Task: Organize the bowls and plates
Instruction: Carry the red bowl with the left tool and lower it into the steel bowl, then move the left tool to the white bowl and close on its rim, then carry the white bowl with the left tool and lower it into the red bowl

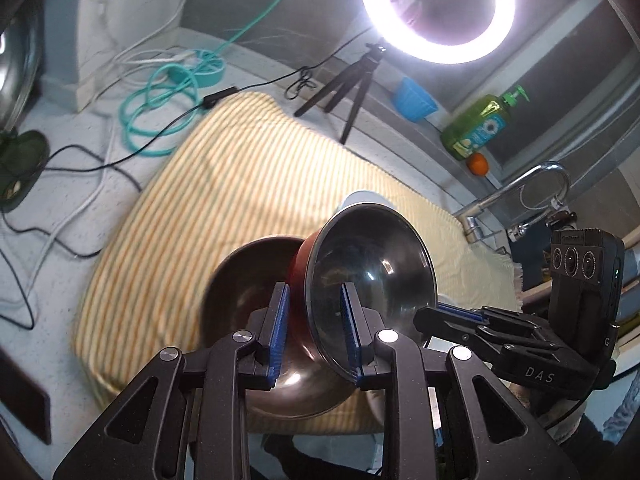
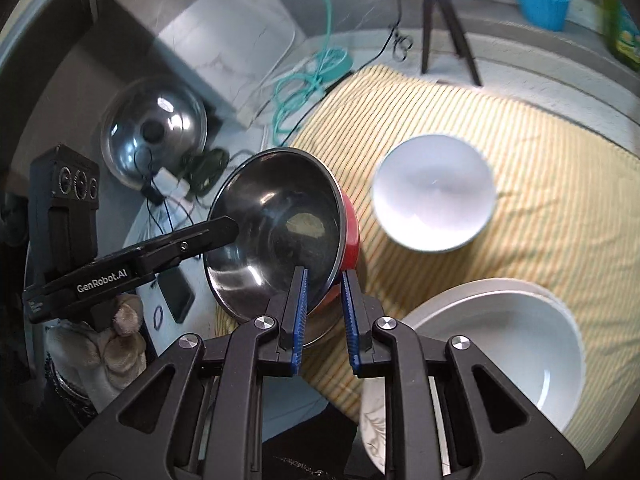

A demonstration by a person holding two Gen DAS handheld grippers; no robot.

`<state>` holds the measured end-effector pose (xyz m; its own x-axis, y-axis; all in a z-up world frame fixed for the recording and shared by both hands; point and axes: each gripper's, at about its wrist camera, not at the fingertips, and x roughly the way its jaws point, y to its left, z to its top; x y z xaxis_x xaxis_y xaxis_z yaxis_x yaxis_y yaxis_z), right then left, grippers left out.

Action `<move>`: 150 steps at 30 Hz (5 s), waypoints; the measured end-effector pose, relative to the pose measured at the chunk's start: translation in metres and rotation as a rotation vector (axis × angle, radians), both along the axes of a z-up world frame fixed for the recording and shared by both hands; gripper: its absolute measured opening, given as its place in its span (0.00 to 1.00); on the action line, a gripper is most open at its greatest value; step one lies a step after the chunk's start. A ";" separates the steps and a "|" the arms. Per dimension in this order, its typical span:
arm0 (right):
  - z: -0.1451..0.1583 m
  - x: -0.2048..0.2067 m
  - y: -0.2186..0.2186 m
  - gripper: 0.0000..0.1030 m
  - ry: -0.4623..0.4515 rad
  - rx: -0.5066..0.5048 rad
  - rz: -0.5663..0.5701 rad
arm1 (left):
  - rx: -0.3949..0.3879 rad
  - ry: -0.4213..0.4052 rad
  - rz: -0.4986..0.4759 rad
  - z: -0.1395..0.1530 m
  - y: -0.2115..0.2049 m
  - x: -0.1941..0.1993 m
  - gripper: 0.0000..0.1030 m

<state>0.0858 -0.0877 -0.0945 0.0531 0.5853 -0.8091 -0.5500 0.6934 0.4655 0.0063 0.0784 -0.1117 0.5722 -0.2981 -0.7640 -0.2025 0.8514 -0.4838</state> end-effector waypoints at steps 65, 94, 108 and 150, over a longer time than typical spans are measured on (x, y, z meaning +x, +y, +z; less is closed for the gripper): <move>-0.014 0.052 -0.053 0.42 -0.021 -0.052 -0.251 | 0.042 0.024 -0.141 -0.013 -0.018 0.060 0.23; -0.078 0.103 -0.051 0.16 0.139 -0.076 -0.286 | -0.005 0.140 -0.221 -0.054 -0.041 0.127 0.23; -0.061 0.100 -0.050 0.15 0.103 -0.072 -0.281 | -0.013 0.096 -0.214 -0.036 -0.038 0.118 0.23; -0.033 -0.006 0.023 0.16 0.108 -0.034 -0.049 | -0.060 0.051 -0.067 -0.019 0.026 -0.016 0.23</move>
<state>0.0798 -0.0651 -0.1274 -0.0081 0.5563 -0.8309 -0.4629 0.7345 0.4962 -0.0095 0.1049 -0.1304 0.5101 -0.3799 -0.7717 -0.1723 0.8339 -0.5244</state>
